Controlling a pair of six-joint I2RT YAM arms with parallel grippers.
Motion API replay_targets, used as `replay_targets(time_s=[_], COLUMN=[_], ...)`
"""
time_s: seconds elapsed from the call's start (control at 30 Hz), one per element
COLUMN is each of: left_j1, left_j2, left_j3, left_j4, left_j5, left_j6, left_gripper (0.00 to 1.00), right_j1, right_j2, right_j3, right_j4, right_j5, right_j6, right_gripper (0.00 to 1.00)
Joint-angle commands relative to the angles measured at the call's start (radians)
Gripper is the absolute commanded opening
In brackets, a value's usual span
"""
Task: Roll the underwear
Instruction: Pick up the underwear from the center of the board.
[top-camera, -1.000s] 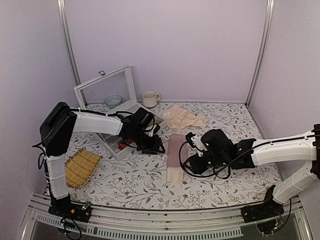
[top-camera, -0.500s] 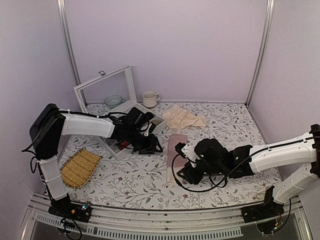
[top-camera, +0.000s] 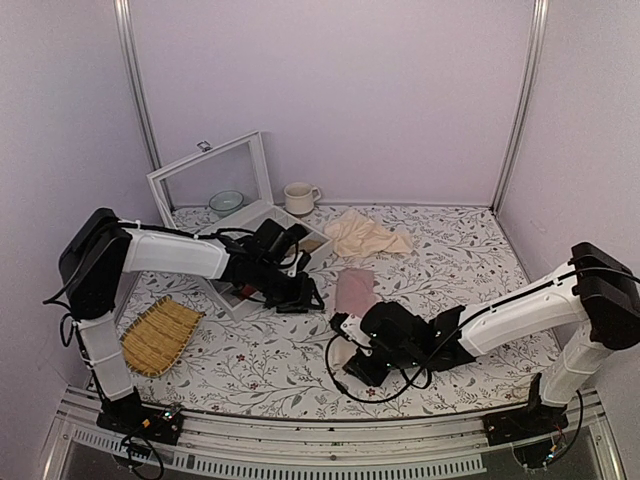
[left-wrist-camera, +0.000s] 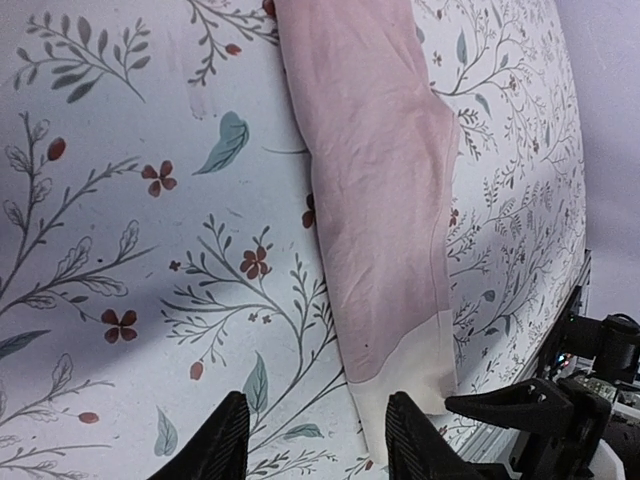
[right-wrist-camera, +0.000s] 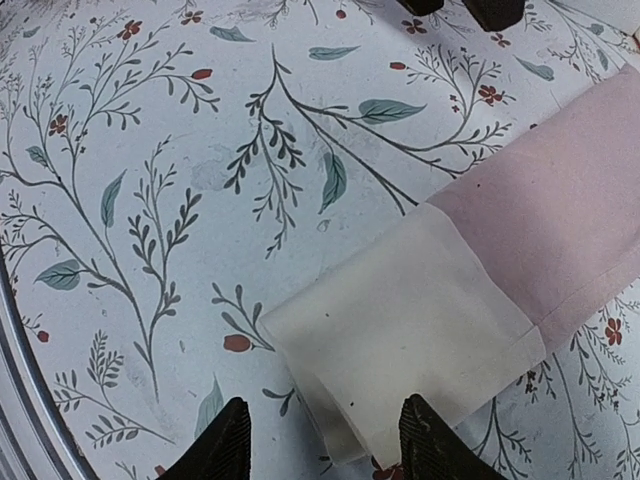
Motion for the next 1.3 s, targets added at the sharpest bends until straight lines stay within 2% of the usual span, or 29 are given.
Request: replay_targets(time_s=[0.0, 0.33, 0.53, 0.6, 0.7, 0.8, 0.93, 1.1, 1.27], left_j1=[-0.001, 0.016, 0.022, 0.024, 0.027, 0.030, 0.035, 0.043, 0.052], left_j2=[-0.038, -0.056, -0.054, -0.055, -0.057, -0.062, -0.065, -0.072, -0.088], left_j3=[-0.026, -0.041, -0.043, -0.044, -0.045, -0.047, -0.046, -0.045, -0.041], left_j4=[0.007, 0.003, 0.004, 0.005, 0.001, -0.001, -0.004, -0.008, -0.013], left_j5=[0.001, -0.002, 0.002, 0.005, 0.006, 0.008, 0.009, 0.013, 0.018], left_j6=[0.016, 0.023, 0.023, 0.025, 0.026, 0.029, 0.032, 0.034, 0.035], left_gripper=[0.46, 0.47, 0.47, 0.47, 0.46, 0.47, 0.47, 0.46, 0.46], right_j1=[0.005, 0.007, 0.007, 0.007, 0.007, 0.007, 0.007, 0.007, -0.013], right_j2=[0.104, 0.189, 0.233, 0.252, 0.274, 0.279, 0.270, 0.211, 0.135], right_j3=[0.055, 0.073, 0.079, 0.086, 0.097, 0.097, 0.098, 0.109, 0.137], right_j4=[0.047, 0.074, 0.081, 0.081, 0.076, 0.074, 0.063, 0.031, -0.019], right_j5=[0.022, 0.010, 0.006, 0.007, 0.000, -0.003, 0.001, -0.038, -0.167], right_j6=[-0.046, -0.082, -0.083, -0.084, -0.079, -0.065, -0.061, -0.045, -0.020], right_gripper=[0.51, 0.51, 0.47, 0.41, 0.25, 0.19, 0.02, 0.00, 0.00])
